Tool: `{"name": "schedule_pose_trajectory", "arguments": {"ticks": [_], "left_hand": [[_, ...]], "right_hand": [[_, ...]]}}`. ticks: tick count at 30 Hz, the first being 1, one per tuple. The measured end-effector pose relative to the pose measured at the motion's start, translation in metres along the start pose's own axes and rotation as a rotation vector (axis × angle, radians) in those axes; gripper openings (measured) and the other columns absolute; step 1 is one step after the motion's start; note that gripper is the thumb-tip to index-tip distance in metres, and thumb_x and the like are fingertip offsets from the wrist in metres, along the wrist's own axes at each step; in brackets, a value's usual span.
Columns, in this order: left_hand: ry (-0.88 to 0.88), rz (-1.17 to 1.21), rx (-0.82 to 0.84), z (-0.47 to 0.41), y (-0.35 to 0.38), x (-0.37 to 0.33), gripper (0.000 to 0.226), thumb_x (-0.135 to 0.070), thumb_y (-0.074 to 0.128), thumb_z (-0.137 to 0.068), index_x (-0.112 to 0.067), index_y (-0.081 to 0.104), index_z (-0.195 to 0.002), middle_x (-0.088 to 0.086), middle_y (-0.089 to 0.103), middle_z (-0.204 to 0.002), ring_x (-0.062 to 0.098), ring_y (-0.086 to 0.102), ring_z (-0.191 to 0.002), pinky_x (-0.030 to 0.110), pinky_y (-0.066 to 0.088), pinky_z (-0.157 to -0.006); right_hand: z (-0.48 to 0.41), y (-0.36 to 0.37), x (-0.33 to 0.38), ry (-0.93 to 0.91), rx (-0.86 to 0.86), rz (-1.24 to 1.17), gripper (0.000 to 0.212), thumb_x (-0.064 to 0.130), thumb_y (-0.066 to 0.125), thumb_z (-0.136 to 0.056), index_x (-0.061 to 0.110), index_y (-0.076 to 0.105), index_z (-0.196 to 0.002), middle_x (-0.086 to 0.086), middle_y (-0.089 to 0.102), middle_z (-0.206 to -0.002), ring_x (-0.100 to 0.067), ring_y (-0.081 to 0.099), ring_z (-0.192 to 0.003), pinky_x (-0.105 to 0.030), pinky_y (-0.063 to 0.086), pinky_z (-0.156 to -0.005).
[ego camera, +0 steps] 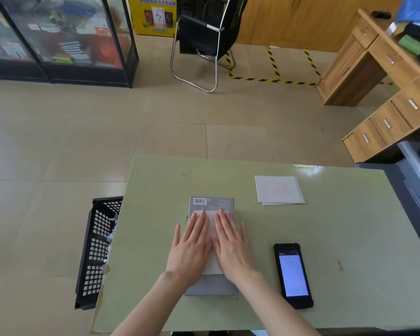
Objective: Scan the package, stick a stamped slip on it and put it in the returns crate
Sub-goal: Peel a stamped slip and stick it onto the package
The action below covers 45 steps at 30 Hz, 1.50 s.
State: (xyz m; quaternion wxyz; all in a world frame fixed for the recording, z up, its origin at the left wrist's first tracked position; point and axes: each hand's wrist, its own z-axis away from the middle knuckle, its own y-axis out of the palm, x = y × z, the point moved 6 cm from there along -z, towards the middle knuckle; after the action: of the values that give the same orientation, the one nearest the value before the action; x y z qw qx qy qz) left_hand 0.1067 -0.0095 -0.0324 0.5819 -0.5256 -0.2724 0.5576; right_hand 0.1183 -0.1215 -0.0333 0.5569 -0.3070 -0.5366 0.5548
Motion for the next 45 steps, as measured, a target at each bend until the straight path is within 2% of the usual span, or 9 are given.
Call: {"name": "schedule_pose_trajectory", "arguments": {"ticks": [2,10,14,18,22,28,32,37,45], "left_hand": [[-0.001,-0.041,0.014,0.001,0.007,0.003,0.078,-0.051,-0.032,-0.080,-0.017,-0.021,-0.149,-0.001,-0.032,-0.156,0.026,-0.031,-0.141,0.048,-0.007,-0.118],[-0.009,0.115,-0.121,0.001,0.009,0.007,0.061,-0.045,0.013,-0.099,-0.021,-0.003,-0.153,-0.006,-0.017,-0.159,0.016,-0.018,-0.147,0.040,-0.009,-0.120],[-0.072,0.334,-0.268,0.012,-0.007,0.013,0.055,-0.033,0.042,-0.100,-0.023,0.025,-0.151,-0.006,0.007,-0.161,0.012,-0.001,-0.149,0.036,0.007,-0.122],[-0.151,0.410,-0.367,0.028,-0.013,0.015,0.049,-0.022,0.056,-0.094,-0.019,0.043,-0.141,0.003,0.033,-0.154,0.024,0.031,-0.142,0.042,0.034,-0.113],[-0.205,0.433,-0.360,0.039,-0.009,0.020,0.049,-0.023,0.055,-0.094,-0.022,0.041,-0.142,-0.003,0.040,-0.148,0.019,0.040,-0.135,0.033,0.039,-0.107],[-0.233,0.455,-0.347,0.046,-0.012,0.014,0.050,-0.022,0.055,-0.094,-0.024,0.040,-0.142,-0.008,0.045,-0.141,0.013,0.043,-0.130,0.025,0.036,-0.105],[-0.268,0.563,-0.425,0.033,-0.039,-0.004,0.043,-0.027,0.059,-0.092,-0.025,0.049,-0.134,-0.014,0.046,-0.136,0.007,0.042,-0.125,0.023,0.034,-0.103],[-0.307,1.034,-0.386,0.012,-0.072,-0.039,0.031,-0.029,0.065,-0.089,-0.035,0.061,-0.119,-0.014,0.070,-0.100,-0.003,0.064,-0.092,0.012,0.049,-0.079],[-0.475,1.237,-0.513,0.040,-0.100,-0.018,0.013,-0.016,0.073,-0.072,-0.026,0.074,-0.081,0.006,0.073,-0.082,0.022,0.072,-0.073,0.034,0.061,-0.062]], "right_hand": [[0.001,0.006,-0.004,0.010,-0.018,0.018,0.060,0.039,0.017,-0.101,0.024,-0.018,-0.147,0.010,-0.027,-0.155,-0.010,-0.025,-0.143,-0.041,-0.008,-0.119],[0.001,0.009,-0.011,-0.031,-0.142,-0.180,0.057,0.035,0.024,-0.101,0.027,-0.003,-0.151,0.013,-0.008,-0.159,-0.003,-0.009,-0.146,-0.034,-0.004,-0.120],[0.013,-0.006,-0.068,0.372,-0.418,-0.457,0.040,0.023,0.042,-0.098,0.016,0.044,-0.138,-0.005,0.042,-0.146,-0.022,0.045,-0.131,-0.036,0.040,-0.105],[0.000,0.019,-0.099,0.593,-0.056,-0.473,0.044,0.031,0.054,-0.093,0.013,0.048,-0.133,-0.009,0.052,-0.128,-0.028,0.057,-0.110,-0.034,0.047,-0.085],[-0.018,0.034,-0.095,0.682,0.008,-0.612,0.031,0.027,0.064,-0.087,0.009,0.061,-0.113,-0.010,0.065,-0.114,-0.027,0.061,-0.094,-0.028,0.040,-0.071],[-0.018,0.013,-0.093,0.626,-0.111,-0.756,0.006,0.012,0.058,-0.089,0.012,0.063,-0.086,-0.002,0.066,-0.082,-0.024,0.058,-0.076,-0.027,0.038,-0.059],[-0.012,-0.045,-0.098,0.444,-0.236,-1.040,0.011,0.013,0.063,-0.087,0.020,0.061,-0.078,0.001,0.065,-0.078,-0.023,0.064,-0.074,-0.038,0.057,-0.064],[-0.005,-0.091,-0.069,0.237,-0.029,-1.352,0.014,0.008,0.064,-0.087,0.021,0.067,-0.091,-0.008,0.064,-0.090,-0.018,0.066,-0.077,-0.036,0.061,-0.064],[0.008,-0.114,-0.004,-0.033,0.211,-1.425,0.037,-0.007,0.057,-0.086,0.014,0.062,-0.116,-0.015,0.065,-0.113,-0.021,0.071,-0.092,-0.035,0.059,-0.075]]}}
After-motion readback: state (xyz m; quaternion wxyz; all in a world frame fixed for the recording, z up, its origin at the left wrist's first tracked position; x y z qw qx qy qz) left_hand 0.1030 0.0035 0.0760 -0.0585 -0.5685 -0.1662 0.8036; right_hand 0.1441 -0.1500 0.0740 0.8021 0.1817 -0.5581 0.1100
